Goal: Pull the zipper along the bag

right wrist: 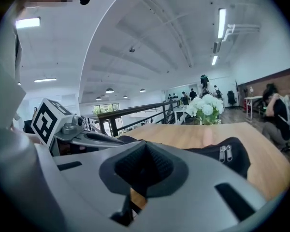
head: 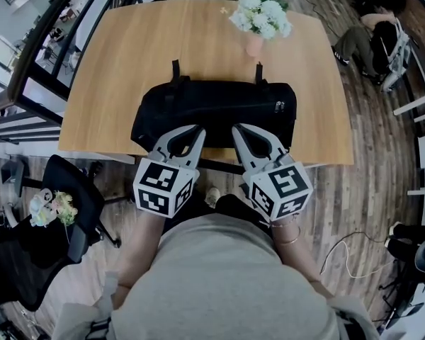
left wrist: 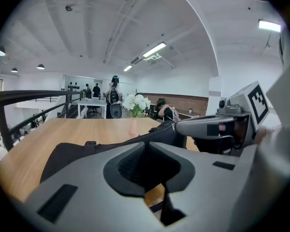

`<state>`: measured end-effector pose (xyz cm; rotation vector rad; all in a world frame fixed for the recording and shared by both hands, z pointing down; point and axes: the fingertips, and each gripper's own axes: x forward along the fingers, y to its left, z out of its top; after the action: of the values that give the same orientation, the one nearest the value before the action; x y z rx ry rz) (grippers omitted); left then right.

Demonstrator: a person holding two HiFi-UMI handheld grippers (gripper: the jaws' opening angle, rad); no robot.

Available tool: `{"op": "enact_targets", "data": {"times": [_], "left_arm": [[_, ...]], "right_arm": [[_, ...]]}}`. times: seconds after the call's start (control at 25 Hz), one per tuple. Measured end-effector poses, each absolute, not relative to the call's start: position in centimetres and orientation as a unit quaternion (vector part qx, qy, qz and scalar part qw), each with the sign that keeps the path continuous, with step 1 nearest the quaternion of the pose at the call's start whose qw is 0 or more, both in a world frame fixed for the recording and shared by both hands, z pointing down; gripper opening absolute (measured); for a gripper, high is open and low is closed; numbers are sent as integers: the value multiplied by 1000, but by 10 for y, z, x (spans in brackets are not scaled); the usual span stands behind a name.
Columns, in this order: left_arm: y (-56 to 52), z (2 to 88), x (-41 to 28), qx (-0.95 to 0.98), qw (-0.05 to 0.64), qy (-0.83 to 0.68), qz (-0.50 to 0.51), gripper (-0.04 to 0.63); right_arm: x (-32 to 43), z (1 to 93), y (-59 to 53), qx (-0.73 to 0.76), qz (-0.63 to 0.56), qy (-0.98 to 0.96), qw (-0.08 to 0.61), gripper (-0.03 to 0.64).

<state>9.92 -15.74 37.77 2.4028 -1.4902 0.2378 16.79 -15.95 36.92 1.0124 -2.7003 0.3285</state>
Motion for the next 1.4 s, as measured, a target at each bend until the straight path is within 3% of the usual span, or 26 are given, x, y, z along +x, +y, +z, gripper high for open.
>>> {"op": "enact_targets", "data": {"times": [1.4], "left_arm": [[-146,411,109,826,186,-515,137,20]], "right_arm": [[165,405,-149,337,126,-918,169,6]]}}
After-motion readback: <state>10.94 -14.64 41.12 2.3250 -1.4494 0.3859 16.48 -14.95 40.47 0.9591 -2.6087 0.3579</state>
